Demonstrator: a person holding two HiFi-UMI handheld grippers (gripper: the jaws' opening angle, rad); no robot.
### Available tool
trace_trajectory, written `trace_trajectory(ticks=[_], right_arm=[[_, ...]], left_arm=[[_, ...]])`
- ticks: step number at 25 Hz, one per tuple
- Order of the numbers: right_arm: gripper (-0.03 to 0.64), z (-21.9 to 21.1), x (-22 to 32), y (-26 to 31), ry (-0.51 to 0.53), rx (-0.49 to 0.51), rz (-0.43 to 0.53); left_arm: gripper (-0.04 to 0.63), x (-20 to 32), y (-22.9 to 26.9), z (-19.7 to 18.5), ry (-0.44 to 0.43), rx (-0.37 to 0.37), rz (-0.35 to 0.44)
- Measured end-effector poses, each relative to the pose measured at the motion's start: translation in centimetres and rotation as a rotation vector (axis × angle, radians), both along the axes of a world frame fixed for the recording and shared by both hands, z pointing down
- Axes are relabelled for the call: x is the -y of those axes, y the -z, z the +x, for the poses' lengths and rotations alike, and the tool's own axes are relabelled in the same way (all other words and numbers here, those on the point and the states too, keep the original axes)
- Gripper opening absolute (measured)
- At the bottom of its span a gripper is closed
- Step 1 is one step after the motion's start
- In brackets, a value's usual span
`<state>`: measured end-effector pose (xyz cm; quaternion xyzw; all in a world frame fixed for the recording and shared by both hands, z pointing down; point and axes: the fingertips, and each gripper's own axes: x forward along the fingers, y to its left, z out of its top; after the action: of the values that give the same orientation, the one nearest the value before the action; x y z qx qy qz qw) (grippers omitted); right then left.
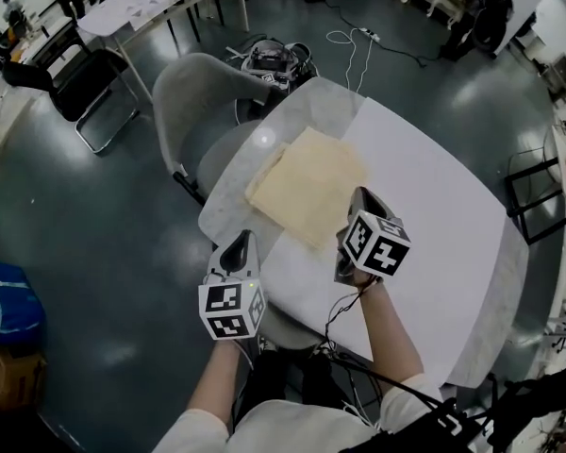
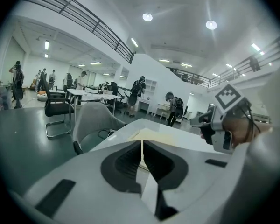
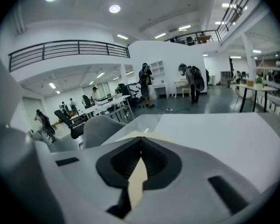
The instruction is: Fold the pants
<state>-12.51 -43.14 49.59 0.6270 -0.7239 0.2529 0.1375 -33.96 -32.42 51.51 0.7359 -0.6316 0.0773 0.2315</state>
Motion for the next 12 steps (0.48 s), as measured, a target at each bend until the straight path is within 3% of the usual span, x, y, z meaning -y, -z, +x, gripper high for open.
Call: trace_trajectory(ticks=[3, 12], right_arm=[[-0.006, 2.8, -2.2, 2.4, -0.010, -0.046, 0.049], [-0.008, 10.2, -12.5, 6.4, -0.035, -0.037, 0.082]], left_arm=[[0.017, -0.7, 1.7, 2.0, -0.013, 0.005, 0.019], [0.017, -5.6, 7.4, 6.9, -0.025, 0.029, 0.070]])
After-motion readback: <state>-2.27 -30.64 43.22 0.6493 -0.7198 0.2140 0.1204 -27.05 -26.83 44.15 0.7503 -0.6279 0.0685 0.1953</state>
